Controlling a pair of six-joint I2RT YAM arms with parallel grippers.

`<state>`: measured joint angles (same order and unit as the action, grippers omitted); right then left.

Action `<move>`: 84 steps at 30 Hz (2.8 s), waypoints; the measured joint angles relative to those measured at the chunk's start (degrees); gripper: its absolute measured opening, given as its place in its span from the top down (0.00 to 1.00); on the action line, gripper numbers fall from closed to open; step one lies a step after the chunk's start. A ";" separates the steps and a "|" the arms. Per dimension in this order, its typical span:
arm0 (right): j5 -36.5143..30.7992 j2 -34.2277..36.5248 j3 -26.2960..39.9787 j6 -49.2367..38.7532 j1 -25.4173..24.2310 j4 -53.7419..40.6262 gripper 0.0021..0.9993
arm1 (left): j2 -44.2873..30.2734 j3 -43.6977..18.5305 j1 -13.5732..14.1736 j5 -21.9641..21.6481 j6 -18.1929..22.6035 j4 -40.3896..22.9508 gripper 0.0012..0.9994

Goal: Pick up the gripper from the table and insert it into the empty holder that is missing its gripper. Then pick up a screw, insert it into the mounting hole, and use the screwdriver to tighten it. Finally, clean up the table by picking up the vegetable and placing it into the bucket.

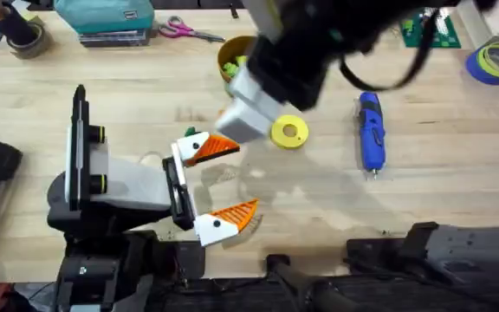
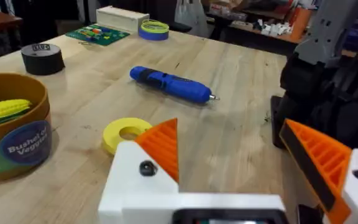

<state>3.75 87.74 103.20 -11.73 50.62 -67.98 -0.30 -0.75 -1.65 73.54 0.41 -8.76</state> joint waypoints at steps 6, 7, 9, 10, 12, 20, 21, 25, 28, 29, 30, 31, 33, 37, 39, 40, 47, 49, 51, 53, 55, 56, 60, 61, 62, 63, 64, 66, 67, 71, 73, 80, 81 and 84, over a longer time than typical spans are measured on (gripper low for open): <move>0.19 -7.87 -11.83 0.15 -0.63 0.63 0.00 | -0.02 0.00 0.00 0.00 0.02 -0.02 0.01; 0.19 -9.09 -13.38 0.17 -0.62 0.64 0.00 | 0.00 0.00 0.00 0.00 0.02 0.00 0.01; 0.21 -11.11 -15.58 0.13 -0.63 0.40 0.00 | -0.02 0.00 0.00 0.00 0.02 -0.02 0.01; 0.22 -11.95 -16.37 -0.10 -0.63 0.23 0.00 | 0.00 0.00 0.00 0.00 0.02 -0.02 0.01; 0.22 -13.66 -17.70 -1.05 -0.74 -0.26 0.00 | 0.00 0.00 0.00 0.00 0.02 -0.02 0.01; 0.33 -16.33 -19.42 -6.10 -4.62 -2.96 0.00 | -0.02 0.00 0.00 0.00 0.02 0.00 0.01; 0.35 -16.20 -19.45 -6.36 -5.00 -3.06 0.00 | -0.01 0.00 0.00 -0.01 0.02 -0.02 0.01; 0.37 -15.32 -19.50 -6.80 -5.37 -2.83 0.00 | 0.00 0.00 0.00 0.00 0.02 -0.02 0.01; 0.37 -14.54 -19.50 -6.97 -5.39 -2.66 0.00 | 0.00 0.00 0.00 -0.01 0.02 -0.02 0.01; 0.37 -14.30 -19.50 -6.97 -5.39 -2.67 0.00 | 0.00 0.00 0.00 0.00 0.02 -0.02 0.01; 0.37 -14.07 -19.50 -6.99 -5.39 -2.66 0.00 | 0.00 0.00 0.00 0.00 0.02 -0.02 0.01; 0.37 -13.83 -19.50 -6.99 -5.39 -2.65 0.00 | -0.02 0.00 0.00 -0.01 0.01 -0.02 0.01; 0.37 -13.41 -19.50 -6.99 -5.39 -2.65 0.00 | 0.00 0.00 0.00 0.00 0.02 -0.02 0.01; 0.37 -12.51 -19.50 -7.02 -5.44 -2.36 0.00 | 0.00 0.00 0.00 -0.02 0.02 -0.02 0.01; 0.37 -11.96 -19.50 -7.02 -5.44 -2.34 0.00 | 0.00 0.00 0.00 -0.02 0.02 0.00 0.01; 0.37 -11.72 -19.50 -7.02 -5.44 -2.33 0.00 | 0.00 0.00 0.00 -0.07 0.01 0.00 0.01; 0.37 -11.23 -19.52 -7.16 -5.44 -2.32 0.00 | -0.01 0.00 0.00 -0.24 0.09 0.05 0.78; 0.37 -11.23 -19.52 -7.17 -5.52 -2.32 0.00 | -0.02 0.00 0.00 -0.28 0.39 0.07 0.98; 0.41 -11.23 -19.52 -6.38 -6.08 -2.32 0.00 | -0.02 0.00 0.00 -0.31 0.41 0.09 0.99; 0.44 -11.23 -19.52 -4.94 -7.50 -2.36 0.00 | -0.02 0.00 0.00 -0.31 0.43 0.09 0.99; 0.46 -11.23 -19.52 -3.04 -10.27 -2.38 0.00 | -0.02 0.00 0.00 -0.31 0.44 0.07 0.99; 0.49 -11.23 -19.52 -2.09 -11.90 -2.38 0.00 | -0.01 0.00 0.00 -0.31 0.44 0.09 0.99; 0.59 -11.34 -19.52 2.15 -20.39 -2.52 0.00 | -0.01 -0.01 0.00 -0.31 0.44 0.08 0.99; 0.50 -11.51 -19.52 6.41 -29.24 -3.85 0.00 | -0.02 0.00 0.00 -0.31 0.43 0.07 0.99; 0.27 -11.60 -19.52 7.33 -31.26 -4.15 0.00 | 0.00 0.00 0.00 -0.31 0.44 0.09 0.99; -0.17 -11.66 -19.54 8.23 -33.30 -4.47 0.00 | 0.00 0.00 0.00 -0.31 0.44 0.08 0.99; -0.72 -11.71 -19.54 9.01 -35.16 -4.70 0.00 | 0.00 0.00 0.00 -0.31 0.44 0.07 0.99; -1.61 -11.77 -19.54 10.13 -38.47 -5.01 0.00 | -0.01 0.00 0.00 -0.31 0.44 0.09 0.99; -1.96 -11.84 -19.72 10.56 -40.40 -4.87 0.00 | -0.02 0.00 0.00 -0.31 0.44 0.08 0.99; -2.84 -12.40 -22.82 11.64 -45.76 -3.11 0.00 | -0.02 0.00 0.00 -0.31 0.44 0.07 0.99; -2.95 -12.57 -25.94 11.80 -47.17 -0.54 0.00 | -0.01 0.00 0.00 -0.31 0.44 0.09 0.99; -3.08 -11.55 -37.01 12.40 -49.06 8.15 0.00 | 0.00 0.00 0.00 -0.31 0.44 0.09 0.99; -3.08 -10.92 -38.21 12.74 -49.39 9.62 0.00 | 0.00 0.00 0.00 -0.31 0.44 0.09 0.99; -3.08 -7.92 -40.69 13.31 -50.85 11.86 0.00 | 0.00 0.00 0.00 -0.31 0.44 0.07 0.99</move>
<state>0.67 79.81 62.51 1.58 -0.22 -56.12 -0.30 -0.75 -1.65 73.23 0.84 -8.69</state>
